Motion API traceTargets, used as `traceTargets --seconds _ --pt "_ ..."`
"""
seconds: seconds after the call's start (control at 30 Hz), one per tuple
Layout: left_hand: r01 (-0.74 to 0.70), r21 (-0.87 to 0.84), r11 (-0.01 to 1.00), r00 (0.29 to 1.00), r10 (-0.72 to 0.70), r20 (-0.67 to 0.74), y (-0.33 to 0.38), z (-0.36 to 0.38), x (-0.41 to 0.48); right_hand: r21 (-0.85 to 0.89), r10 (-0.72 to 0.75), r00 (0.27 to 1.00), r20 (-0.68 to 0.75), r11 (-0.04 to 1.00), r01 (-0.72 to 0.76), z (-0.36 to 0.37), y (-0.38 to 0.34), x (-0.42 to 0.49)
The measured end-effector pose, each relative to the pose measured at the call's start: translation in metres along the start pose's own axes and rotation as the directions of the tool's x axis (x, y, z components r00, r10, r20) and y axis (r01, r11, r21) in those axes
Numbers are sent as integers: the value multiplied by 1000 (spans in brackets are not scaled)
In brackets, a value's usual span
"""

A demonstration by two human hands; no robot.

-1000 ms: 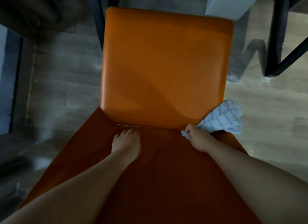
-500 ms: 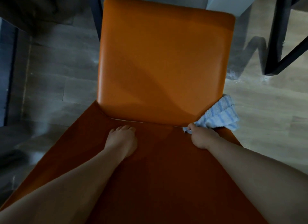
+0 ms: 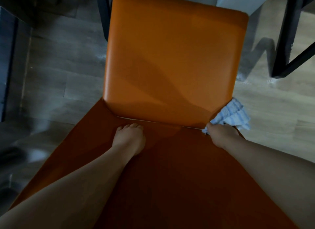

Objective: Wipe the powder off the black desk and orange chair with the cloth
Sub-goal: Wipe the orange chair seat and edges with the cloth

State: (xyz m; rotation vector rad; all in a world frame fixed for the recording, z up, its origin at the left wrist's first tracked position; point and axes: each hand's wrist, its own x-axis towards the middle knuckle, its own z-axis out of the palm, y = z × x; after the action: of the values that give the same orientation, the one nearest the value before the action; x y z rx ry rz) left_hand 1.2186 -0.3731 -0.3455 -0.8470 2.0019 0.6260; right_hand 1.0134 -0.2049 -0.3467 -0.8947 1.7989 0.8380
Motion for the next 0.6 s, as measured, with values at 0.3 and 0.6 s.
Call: traceTargets --seconds 0.3,0.6 --pt "36 42 998 999 -36 13 4 1 5 183 191 977 -97 968 -171 -5 47 -2" --pt "38 57 998 997 -42 60 14 -11 -3 383 431 820 -377 878 -286 -23 104 -26"
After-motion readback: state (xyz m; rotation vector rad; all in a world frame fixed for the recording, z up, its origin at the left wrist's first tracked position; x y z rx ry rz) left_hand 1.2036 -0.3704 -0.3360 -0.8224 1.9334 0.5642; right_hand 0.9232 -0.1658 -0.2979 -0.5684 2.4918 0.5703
